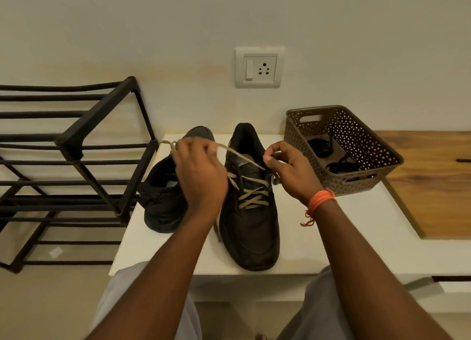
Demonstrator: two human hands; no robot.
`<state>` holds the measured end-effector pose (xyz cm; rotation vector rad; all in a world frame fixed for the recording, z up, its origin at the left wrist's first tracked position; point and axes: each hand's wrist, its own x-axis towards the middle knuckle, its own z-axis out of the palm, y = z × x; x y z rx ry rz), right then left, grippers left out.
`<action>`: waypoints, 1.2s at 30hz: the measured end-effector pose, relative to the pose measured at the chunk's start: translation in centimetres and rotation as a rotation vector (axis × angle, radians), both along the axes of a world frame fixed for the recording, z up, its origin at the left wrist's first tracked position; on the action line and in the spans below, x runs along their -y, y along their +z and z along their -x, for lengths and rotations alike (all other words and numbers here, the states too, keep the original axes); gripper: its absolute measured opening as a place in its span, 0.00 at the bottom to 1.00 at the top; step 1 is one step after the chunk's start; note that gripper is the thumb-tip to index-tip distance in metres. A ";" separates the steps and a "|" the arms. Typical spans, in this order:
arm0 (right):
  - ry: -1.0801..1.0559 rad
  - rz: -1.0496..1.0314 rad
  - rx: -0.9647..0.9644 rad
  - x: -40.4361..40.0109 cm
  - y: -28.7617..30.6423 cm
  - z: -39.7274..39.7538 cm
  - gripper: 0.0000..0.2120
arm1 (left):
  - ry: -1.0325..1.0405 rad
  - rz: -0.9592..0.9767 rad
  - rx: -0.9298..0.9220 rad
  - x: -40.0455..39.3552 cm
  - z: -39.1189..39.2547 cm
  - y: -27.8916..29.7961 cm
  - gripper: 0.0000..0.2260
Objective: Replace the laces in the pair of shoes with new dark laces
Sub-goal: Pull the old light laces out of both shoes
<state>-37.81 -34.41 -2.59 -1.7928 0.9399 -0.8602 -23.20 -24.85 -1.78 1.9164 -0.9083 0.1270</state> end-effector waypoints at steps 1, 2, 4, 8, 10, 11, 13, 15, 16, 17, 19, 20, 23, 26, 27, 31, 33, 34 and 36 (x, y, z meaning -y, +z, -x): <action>-0.010 0.007 0.003 -0.1 0.1 -0.1 0.02 | 0.060 0.005 0.041 -0.3 -0.6 0.1 0.09; -0.017 0.010 0.001 -0.1 0.1 -0.1 0.02 | 0.051 -0.014 0.125 -0.4 -0.7 0.0 0.11; -0.025 0.027 -0.028 -0.4 0.0 -0.4 0.03 | -0.118 -0.096 0.298 -0.6 -0.2 -0.3 0.16; -0.019 0.060 -0.042 -0.4 -0.1 -0.4 0.08 | -0.399 -0.276 0.414 0.3 1.7 -1.4 0.10; -0.010 0.065 -0.031 -0.3 0.0 -0.1 0.09 | -0.400 -0.229 0.414 0.9 1.9 -1.7 0.08; -0.003 0.066 -0.029 -0.3 0.0 0.0 0.10 | -0.356 -0.136 0.330 1.0 1.8 -1.7 0.08; 0.004 0.078 -0.032 -0.3 -0.1 0.1 0.11 | -0.179 0.096 0.017 0.9 1.3 -0.8 0.08; 0.002 0.092 -0.041 -0.1 -0.2 0.1 0.12 | -0.032 0.219 -0.182 0.5 0.4 -0.1 0.09; 0.000 0.090 -0.039 -0.1 -0.2 0.0 0.12 | -0.008 0.219 -0.161 0.2 0.1 0.0 0.09; -0.001 0.083 -0.035 0.0 -0.2 -0.1 0.12 | -0.035 0.189 -0.087 0.0 -0.1 0.1 0.09; 0.002 0.077 -0.019 -0.1 -0.3 -0.1 0.12 | -0.170 0.030 0.150 -0.3 0.1 -0.3 0.12; 0.006 0.077 -0.014 -0.2 -0.3 -0.1 0.12 | -0.244 -0.081 0.257 -0.2 0.4 -0.7 0.12; 0.022 0.088 -0.018 -0.3 -0.3 0.1 0.12 | -0.376 -0.319 0.358 0.2 1.3 -1.3 0.09; 0.018 0.087 -0.035 -0.1 -0.3 0.3 0.13 | -0.280 -0.162 0.295 0.6 1.8 -1.0 0.07; 0.015 0.083 -0.043 0.0 -0.3 0.3 0.13 | -0.173 -0.029 0.175 0.6 1.5 -0.4 0.07; -0.005 0.074 -0.031 -0.3 -0.1 0.2 0.12 | 0.121 0.154 0.069 -0.2 -2.3 0.5 0.11; -0.009 0.069 -0.029 -0.4 0.1 0.0 0.11 | 0.004 -0.024 0.188 -0.4 -2.4 0.3 0.17; -0.007 0.067 -0.037 -0.4 0.1 0.0 0.10 | -0.077 -0.099 0.217 -0.4 -1.7 0.1 0.21; 0.002 0.059 -0.054 -0.6 0.2 0.0 0.07 | -0.184 -0.204 0.286 -0.2 0.2 -0.2 0.25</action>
